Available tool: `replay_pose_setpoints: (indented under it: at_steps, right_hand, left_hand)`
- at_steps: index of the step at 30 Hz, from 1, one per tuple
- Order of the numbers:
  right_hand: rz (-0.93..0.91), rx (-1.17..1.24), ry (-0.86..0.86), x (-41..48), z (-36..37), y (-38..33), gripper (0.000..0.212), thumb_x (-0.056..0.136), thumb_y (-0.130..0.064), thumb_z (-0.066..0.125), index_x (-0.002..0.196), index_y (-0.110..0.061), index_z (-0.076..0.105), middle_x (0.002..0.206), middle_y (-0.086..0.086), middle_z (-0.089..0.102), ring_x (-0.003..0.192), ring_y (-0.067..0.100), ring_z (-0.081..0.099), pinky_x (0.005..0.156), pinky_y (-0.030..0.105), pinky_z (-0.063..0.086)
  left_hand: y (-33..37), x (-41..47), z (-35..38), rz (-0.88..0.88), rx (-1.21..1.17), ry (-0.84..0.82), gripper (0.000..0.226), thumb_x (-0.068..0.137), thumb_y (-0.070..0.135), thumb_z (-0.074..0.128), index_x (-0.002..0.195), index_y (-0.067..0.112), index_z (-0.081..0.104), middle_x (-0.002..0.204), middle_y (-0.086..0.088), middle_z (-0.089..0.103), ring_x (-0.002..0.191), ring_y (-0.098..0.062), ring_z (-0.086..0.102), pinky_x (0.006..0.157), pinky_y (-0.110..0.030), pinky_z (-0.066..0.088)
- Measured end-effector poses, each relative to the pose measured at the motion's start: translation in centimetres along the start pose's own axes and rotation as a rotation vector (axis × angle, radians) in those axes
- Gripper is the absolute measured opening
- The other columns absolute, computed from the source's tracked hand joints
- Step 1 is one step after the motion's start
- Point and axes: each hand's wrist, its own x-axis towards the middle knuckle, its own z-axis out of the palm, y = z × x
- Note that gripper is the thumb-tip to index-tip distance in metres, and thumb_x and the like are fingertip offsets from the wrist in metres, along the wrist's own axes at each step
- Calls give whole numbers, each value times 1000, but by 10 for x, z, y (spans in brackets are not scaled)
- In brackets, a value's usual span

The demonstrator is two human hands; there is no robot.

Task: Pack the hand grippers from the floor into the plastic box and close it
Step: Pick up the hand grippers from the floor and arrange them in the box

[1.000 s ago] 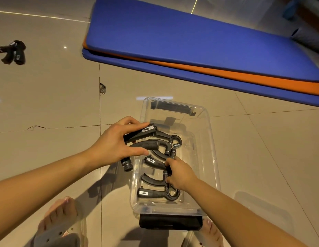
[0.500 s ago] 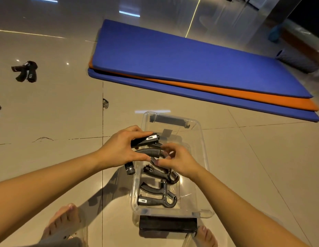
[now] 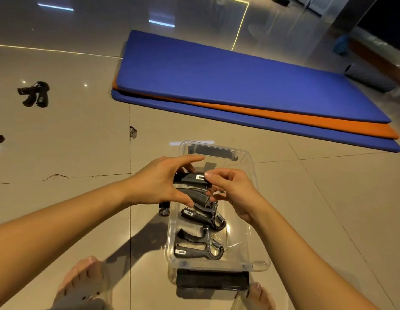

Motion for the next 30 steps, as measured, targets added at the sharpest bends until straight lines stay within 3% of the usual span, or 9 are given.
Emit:
replay_pose_setpoints:
  at_steps: [3, 7, 9, 11, 14, 18, 21, 25, 30]
  right_hand:
    - [3, -13, 12, -2, -3, -2, 15, 89, -16, 75, 101, -7, 77, 89, 11, 73, 71, 20, 68, 66, 31, 57]
    - [-6, 110, 131, -3, -9, -4, 14, 93, -8, 68, 105, -3, 74, 90, 17, 74, 71, 21, 68, 64, 28, 58]
    - [12, 287, 178, -5, -6, -4, 18, 92, -3, 67, 109, -1, 71, 95, 21, 75, 74, 24, 70, 63, 28, 60]
    - [37, 449, 173, -6, 1, -2, 18, 90, 3, 66, 107, -1, 71, 99, 24, 75, 77, 29, 73, 64, 30, 62]
    - [65, 558, 130, -6, 16, 5, 27, 90, 8, 64, 117, 4, 65, 107, 28, 72, 92, 36, 74, 78, 41, 63]
    - [81, 635, 91, -6, 31, 15, 36, 90, 9, 62, 126, 5, 60, 114, 29, 70, 103, 39, 71, 83, 41, 62]
    - [72, 647, 80, -6, 35, 18, 39, 89, 9, 62, 127, 3, 59, 116, 31, 69, 103, 41, 70, 78, 38, 63]
    - [23, 541, 73, -6, 34, 18, 43, 87, 8, 67, 127, -1, 56, 111, 25, 73, 99, 39, 72, 80, 39, 63]
    - [-76, 292, 107, -2, 16, 2, 44, 80, -4, 80, 120, -5, 61, 110, 21, 73, 99, 36, 73, 78, 35, 62]
  left_hand:
    - [3, -1, -1, 3, 48, -7, 105, 65, 60, 85, 151, 52, 26, 129, 20, 60, 118, 0, 54, 102, -23, 43]
    - [6, -6, 0, 42, 233, 317, 81, 74, 65, 72, 144, 35, 46, 134, 12, 55, 127, -9, 45, 108, -43, 39]
    - [8, -10, 3, -38, 193, 526, 67, 77, 62, 70, 134, 30, 56, 125, 10, 54, 118, -9, 48, 99, -37, 44]
    - [10, -16, 9, -123, 104, 627, 53, 78, 64, 67, 119, 32, 62, 106, 16, 55, 97, 0, 52, 81, -25, 45]
    - [15, -24, 22, -191, -26, 631, 43, 77, 70, 65, 103, 36, 65, 83, 17, 61, 83, -2, 58, 67, -20, 45]
    - [18, -25, 27, -258, -45, 590, 60, 75, 71, 66, 121, 33, 68, 90, 20, 66, 86, 2, 61, 72, -21, 48]
    - [20, -22, 26, -249, -132, 572, 50, 79, 55, 73, 122, 30, 71, 93, 21, 70, 87, 3, 63, 74, -23, 51]
    - [19, -22, 29, -209, -217, 566, 32, 86, 31, 77, 117, 29, 73, 92, 18, 72, 86, -3, 66, 72, -26, 55]
    - [10, -23, 22, -194, -242, 584, 27, 91, 24, 73, 114, 37, 71, 94, 28, 70, 92, 2, 65, 73, -11, 50]
